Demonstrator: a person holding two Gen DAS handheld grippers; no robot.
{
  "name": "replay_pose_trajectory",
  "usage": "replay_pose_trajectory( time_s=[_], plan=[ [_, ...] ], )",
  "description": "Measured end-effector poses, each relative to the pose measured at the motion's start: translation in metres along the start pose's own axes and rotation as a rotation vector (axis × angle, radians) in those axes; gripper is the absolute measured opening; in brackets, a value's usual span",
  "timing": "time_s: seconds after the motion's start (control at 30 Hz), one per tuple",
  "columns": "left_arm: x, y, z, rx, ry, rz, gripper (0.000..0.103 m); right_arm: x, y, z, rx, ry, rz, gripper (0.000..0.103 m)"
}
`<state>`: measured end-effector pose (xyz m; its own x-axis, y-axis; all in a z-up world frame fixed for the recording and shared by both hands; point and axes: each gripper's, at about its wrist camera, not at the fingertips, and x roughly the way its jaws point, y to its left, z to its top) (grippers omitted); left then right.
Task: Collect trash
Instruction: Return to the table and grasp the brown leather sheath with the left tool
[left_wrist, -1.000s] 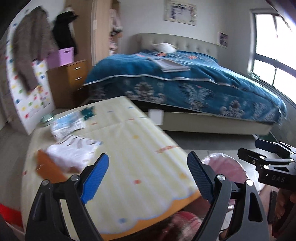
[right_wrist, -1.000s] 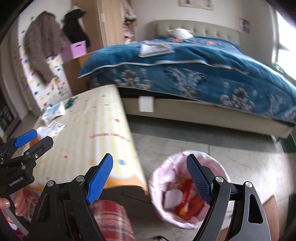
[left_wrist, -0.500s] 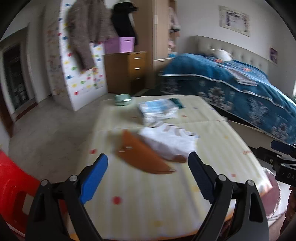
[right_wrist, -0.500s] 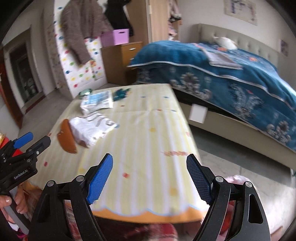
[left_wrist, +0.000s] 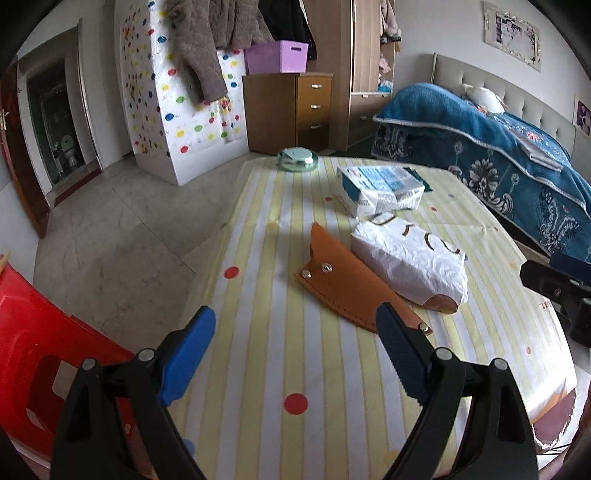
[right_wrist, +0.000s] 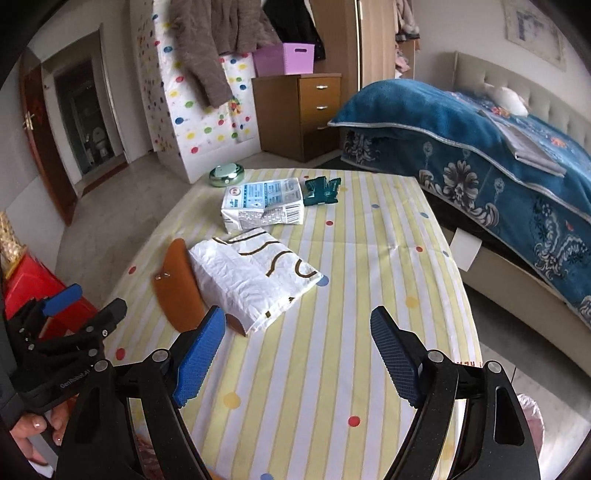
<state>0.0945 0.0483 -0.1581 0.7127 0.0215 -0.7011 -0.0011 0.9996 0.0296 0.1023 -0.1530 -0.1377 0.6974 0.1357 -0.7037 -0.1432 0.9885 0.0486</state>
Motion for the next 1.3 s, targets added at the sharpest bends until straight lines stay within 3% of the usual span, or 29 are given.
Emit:
replay_pose_trajectory(
  time_s=[0.43, 0.6, 0.9, 1.07, 1.3],
  plan=[
    [0.042, -0.034, 0.012, -0.016, 0.102, -0.064, 0.086, 0.009, -0.038, -0.007, 0.078, 0.027, -0.03, 0.079],
    [0.06, -0.052, 0.017, 0.041, 0.147, -0.016, 0.086, 0.01, -0.051, -0.01, 0.092, 0.03, -0.035, 0.079],
    [0.044, -0.012, -0.004, -0.017, 0.184, -0.042, 0.086, 0.009, -0.052, -0.013, 0.091, 0.032, -0.025, 0.079],
    [0.036, 0.012, -0.004, -0.056, 0.172, -0.105, 0.077, 0.011, -0.044, -0.016, 0.086, 0.036, -0.009, 0.08],
    [0.055, -0.003, 0.014, -0.064, 0.174, -0.112, 0.074, 0.014, -0.028, -0.014, 0.072, 0.032, -0.003, 0.078]
  ],
)
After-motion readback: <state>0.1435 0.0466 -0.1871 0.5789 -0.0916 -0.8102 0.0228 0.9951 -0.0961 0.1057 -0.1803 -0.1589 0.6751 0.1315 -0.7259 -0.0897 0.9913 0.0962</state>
